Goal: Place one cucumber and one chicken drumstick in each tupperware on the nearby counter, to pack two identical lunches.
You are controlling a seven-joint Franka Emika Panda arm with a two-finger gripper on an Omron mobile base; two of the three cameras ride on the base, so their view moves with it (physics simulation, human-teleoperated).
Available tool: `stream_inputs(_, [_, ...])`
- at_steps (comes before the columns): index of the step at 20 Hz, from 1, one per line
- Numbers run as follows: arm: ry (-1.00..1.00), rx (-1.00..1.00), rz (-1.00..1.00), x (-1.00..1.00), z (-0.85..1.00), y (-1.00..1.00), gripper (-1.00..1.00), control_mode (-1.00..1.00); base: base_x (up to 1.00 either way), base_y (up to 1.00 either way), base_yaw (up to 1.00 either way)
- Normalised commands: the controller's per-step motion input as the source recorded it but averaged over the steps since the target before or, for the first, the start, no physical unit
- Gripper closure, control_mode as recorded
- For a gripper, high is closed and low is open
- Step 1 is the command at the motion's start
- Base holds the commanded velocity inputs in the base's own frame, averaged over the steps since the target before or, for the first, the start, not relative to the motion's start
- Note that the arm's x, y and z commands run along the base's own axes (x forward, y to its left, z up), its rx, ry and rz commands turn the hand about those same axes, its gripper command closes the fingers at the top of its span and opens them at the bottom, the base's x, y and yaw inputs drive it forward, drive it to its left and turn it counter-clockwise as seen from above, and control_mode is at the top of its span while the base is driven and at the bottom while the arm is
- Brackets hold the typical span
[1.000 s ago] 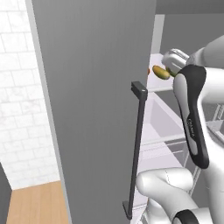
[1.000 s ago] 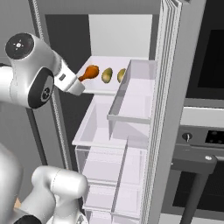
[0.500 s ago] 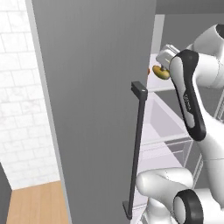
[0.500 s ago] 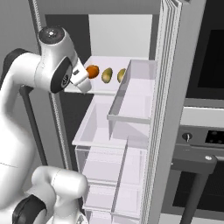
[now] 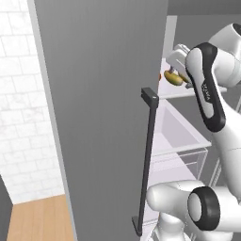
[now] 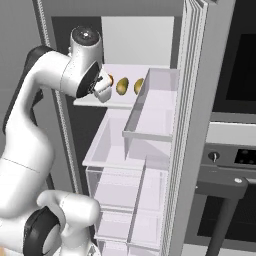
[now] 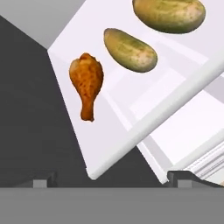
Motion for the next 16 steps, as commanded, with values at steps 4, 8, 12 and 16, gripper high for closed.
stream_inputs(4, [0.0, 0.0, 0.03, 0.48, -0.23, 0.06, -1.0, -1.0, 0.0, 0.0, 0.0])
stream_inputs(8, [0.0, 0.0, 0.04, 0.48, -0.19, 0.0, -1.0, -1.0, 0.0, 0.0, 0.0])
stream_inputs(12, [0.0, 0.02, 0.08, 0.35, -0.03, 0.0, -1.0, -1.0, 0.0, 0.0, 0.0])
stream_inputs(16, [0.0, 0.0, 0.09, 0.37, -0.02, 0.14, -1.0, -1.0, 0.0, 0.0, 0.0])
